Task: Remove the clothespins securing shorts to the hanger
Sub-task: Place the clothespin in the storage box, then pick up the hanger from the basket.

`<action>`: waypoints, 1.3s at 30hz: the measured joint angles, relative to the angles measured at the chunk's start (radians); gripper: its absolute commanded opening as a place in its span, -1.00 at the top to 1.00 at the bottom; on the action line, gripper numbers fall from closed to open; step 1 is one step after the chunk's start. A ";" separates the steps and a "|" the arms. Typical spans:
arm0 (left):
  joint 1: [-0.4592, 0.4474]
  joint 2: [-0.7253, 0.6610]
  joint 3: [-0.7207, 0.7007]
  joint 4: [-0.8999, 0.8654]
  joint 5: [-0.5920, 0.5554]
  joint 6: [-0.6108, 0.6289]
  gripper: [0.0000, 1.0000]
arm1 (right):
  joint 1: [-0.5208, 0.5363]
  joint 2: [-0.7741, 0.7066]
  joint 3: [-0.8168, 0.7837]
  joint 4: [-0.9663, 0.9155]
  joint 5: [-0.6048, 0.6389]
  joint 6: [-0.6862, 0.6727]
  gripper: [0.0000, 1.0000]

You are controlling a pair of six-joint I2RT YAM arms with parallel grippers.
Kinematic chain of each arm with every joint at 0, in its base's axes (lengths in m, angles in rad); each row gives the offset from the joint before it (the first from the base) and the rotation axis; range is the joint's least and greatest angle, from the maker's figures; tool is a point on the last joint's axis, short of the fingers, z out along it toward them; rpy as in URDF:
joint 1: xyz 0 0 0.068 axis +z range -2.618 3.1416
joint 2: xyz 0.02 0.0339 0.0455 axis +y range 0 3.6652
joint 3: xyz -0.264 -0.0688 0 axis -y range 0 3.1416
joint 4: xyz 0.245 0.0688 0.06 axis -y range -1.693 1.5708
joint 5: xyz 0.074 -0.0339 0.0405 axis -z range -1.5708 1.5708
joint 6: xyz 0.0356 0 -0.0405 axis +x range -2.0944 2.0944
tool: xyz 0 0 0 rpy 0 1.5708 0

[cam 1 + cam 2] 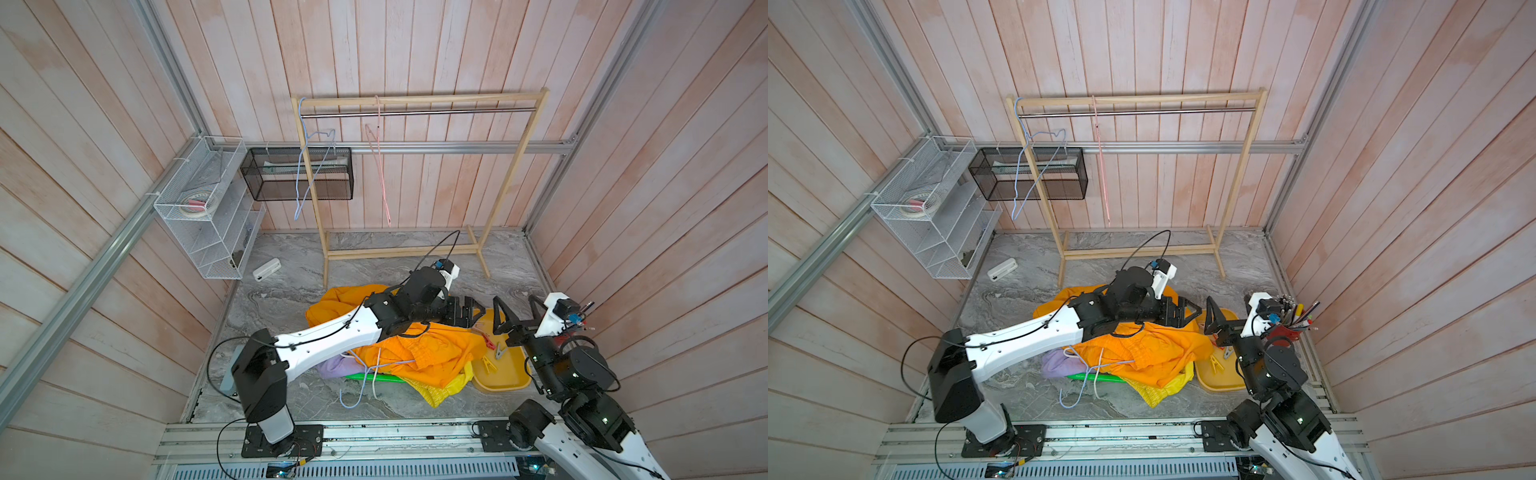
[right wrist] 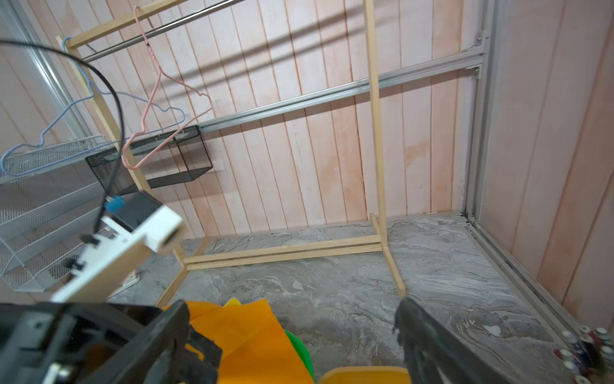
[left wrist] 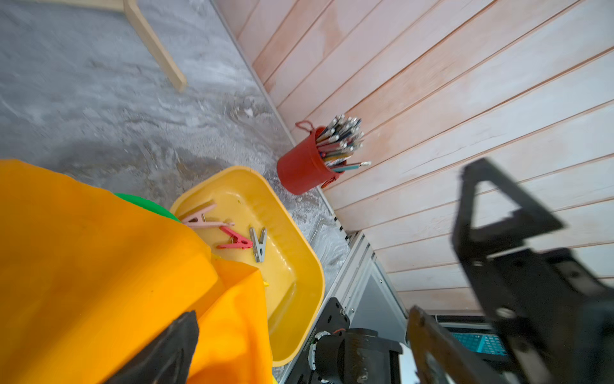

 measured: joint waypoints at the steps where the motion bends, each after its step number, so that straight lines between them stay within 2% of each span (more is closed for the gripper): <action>1: 0.006 -0.045 -0.022 0.000 -0.017 0.000 -1.00 | 0.000 0.020 0.004 -0.002 -0.028 -0.005 -0.93; 4: 0.047 -0.176 -0.119 0.004 -0.043 -0.003 -1.00 | 0.000 0.107 0.043 -0.028 -0.105 -0.022 -0.86; 8: 0.183 -0.340 -0.294 -0.005 -0.081 -0.020 -1.00 | 0.000 0.245 0.095 -0.048 -0.241 -0.050 -0.80; 12: 0.296 -0.482 -0.412 -0.031 -0.104 -0.032 -1.00 | 0.033 0.318 0.084 -0.050 -0.372 -0.073 -0.76; 16: 0.424 -0.588 -0.469 -0.032 -0.060 -0.051 -1.00 | 0.189 0.383 0.079 -0.048 -0.427 -0.124 -0.68; 20: 0.537 -0.648 -0.523 -0.030 -0.003 -0.074 -1.00 | 0.482 0.501 0.094 -0.043 -0.363 -0.193 -0.67; 23: 0.580 -0.664 -0.553 -0.035 0.031 -0.088 -1.00 | 0.592 0.622 0.117 -0.035 -0.334 -0.236 -0.62; 30: 0.636 -0.679 -0.558 -0.094 0.060 -0.089 -1.00 | 0.605 0.814 0.156 0.017 -0.335 -0.279 -0.47; 39: 0.668 -0.763 -0.570 -0.211 0.018 -0.056 -0.99 | 0.618 0.972 0.260 0.068 -0.367 -0.379 -0.22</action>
